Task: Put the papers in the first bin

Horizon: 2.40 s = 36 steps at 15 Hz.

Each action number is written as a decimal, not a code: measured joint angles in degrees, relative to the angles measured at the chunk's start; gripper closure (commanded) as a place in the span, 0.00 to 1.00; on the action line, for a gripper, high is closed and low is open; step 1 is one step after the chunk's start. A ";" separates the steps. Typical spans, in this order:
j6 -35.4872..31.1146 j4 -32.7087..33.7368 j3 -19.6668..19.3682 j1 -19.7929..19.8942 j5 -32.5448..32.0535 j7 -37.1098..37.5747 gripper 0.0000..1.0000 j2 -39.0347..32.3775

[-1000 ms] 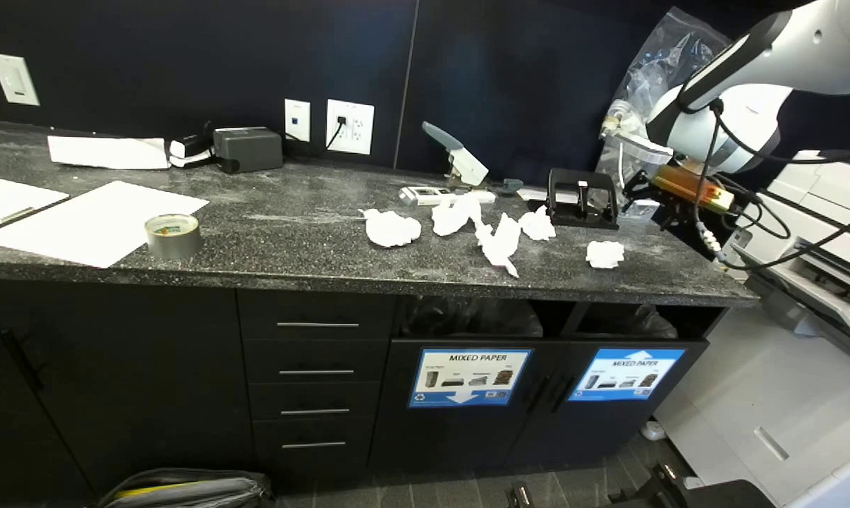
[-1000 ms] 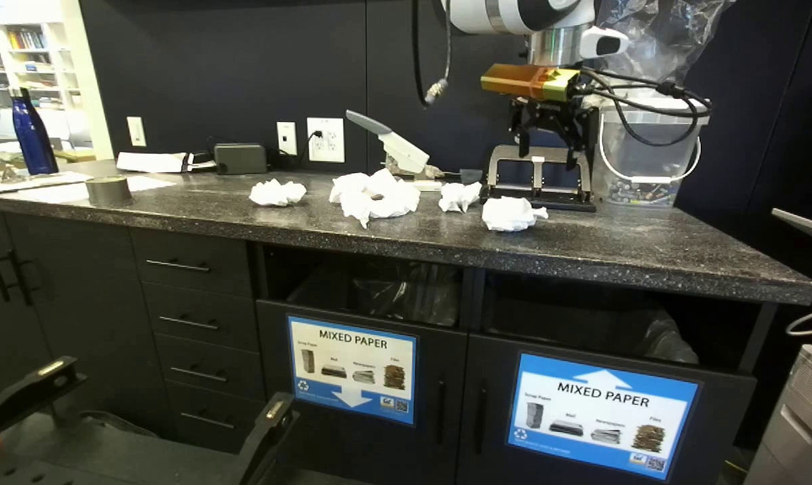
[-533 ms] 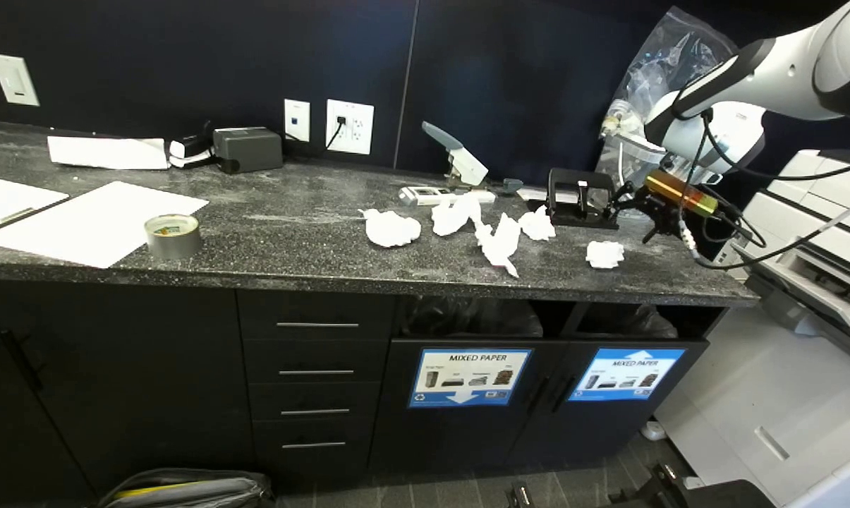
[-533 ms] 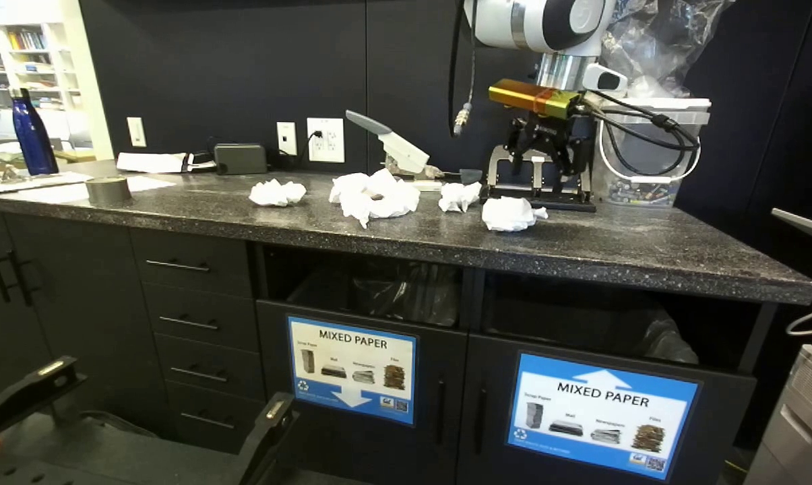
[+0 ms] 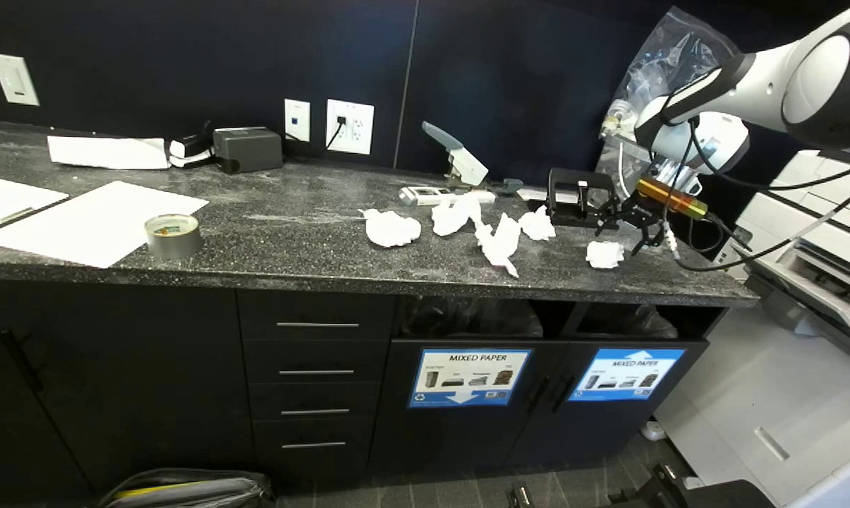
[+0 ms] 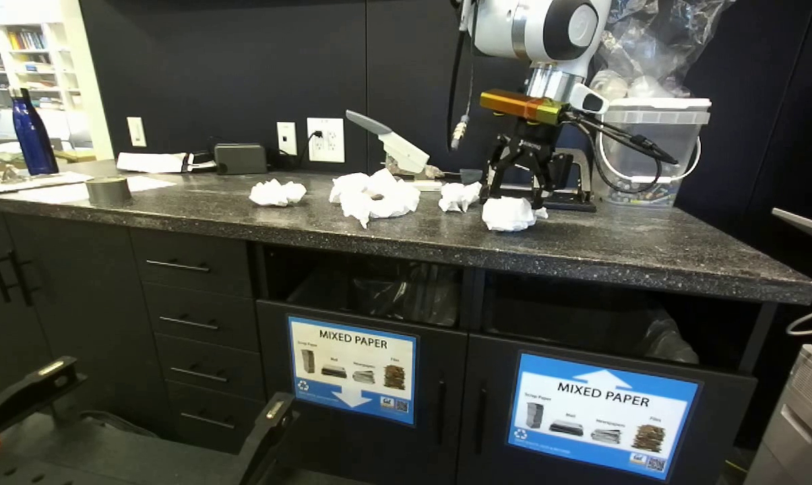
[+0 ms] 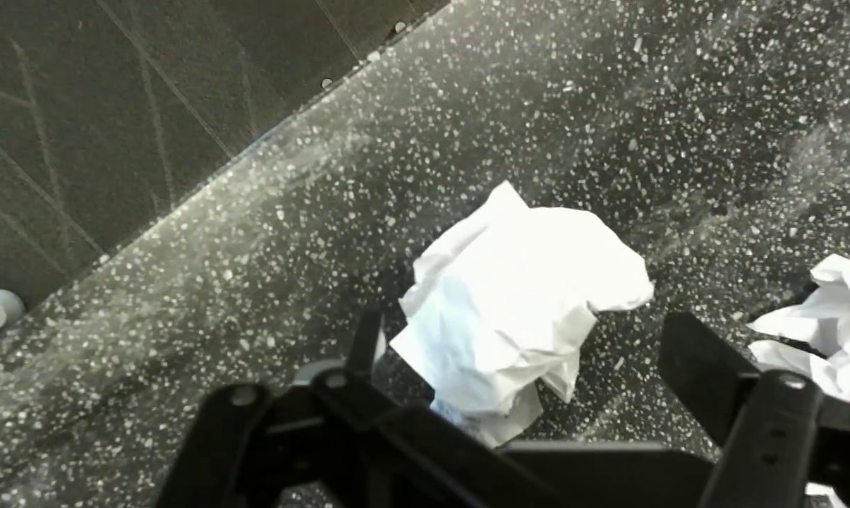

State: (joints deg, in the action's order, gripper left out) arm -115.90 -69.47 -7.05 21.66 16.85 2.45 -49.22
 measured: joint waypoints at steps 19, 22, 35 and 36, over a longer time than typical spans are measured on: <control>2.81 8.34 -0.62 0.79 -3.39 -2.56 0.83 -7.03; 3.84 8.29 -1.65 1.15 -6.45 -7.77 0.82 -6.68; 0.04 -11.84 -1.99 9.95 -8.69 -49.46 0.83 7.30; -1.53 -14.15 -1.97 10.78 -8.66 -52.10 0.83 8.02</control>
State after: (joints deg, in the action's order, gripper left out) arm -117.44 -83.63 -9.03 32.44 8.18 -49.65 -41.20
